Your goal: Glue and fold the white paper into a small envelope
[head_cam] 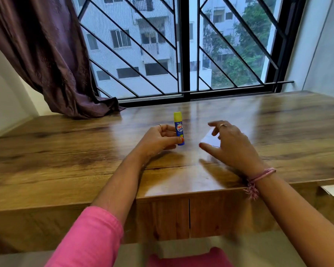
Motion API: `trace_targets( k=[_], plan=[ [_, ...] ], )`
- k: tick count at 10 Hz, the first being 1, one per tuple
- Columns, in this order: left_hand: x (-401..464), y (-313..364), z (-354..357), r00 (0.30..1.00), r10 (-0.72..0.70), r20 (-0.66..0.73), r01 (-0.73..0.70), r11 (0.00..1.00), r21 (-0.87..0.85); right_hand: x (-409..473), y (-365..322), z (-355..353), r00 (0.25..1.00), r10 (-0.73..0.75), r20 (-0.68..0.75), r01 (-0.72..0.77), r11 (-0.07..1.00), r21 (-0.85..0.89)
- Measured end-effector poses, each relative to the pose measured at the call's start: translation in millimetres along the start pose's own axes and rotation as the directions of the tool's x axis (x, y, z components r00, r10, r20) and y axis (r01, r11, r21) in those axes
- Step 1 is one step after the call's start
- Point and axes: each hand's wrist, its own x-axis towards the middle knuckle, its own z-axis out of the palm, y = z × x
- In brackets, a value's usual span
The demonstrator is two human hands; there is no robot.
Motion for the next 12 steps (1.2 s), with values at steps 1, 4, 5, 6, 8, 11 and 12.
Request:
trace_targets(
  k=[1, 4, 5, 6, 8, 11, 12],
  plan=[
    [7, -6, 0, 0.993, 0.029, -0.117, -0.018, 0.995, 0.097, -3, 2, -1, 0.996, 0.082, -0.029, -0.086, 0.979, -0.186],
    [25, -22, -3, 0.962, 0.045, -0.268, 0.019, 0.973, 0.229, -5, 1, 7, 0.977, 0.086, 0.195, 0.002, 0.912, -0.411],
    [30, -21, 0, 0.960, 0.039, -0.277, 0.038, 0.963, 0.267, -5, -2, 7, 0.969, 0.006, 0.247, 0.070, 0.951, -0.300],
    [34, -20, 3, 0.960, 0.032, -0.280, 0.056, 0.952, 0.301, -6, -3, 6, 0.958, -0.045, 0.284, 0.112, 0.968, -0.224],
    [43, -19, 5, 0.964, 0.038, -0.264, 0.080, 0.904, 0.421, -4, -4, 7, 0.936, -0.041, 0.349, 0.102, 0.982, -0.157],
    [41, -20, 2, 0.964, -0.018, -0.265, 0.131, 0.901, 0.413, -6, -5, 6, 0.942, -0.026, 0.334, 0.075, 0.988, -0.135],
    [38, -20, -1, 0.958, -0.062, -0.281, 0.155, 0.933, 0.324, -6, -4, 4, 0.938, 0.073, 0.340, -0.032, 0.991, -0.126]
  ],
)
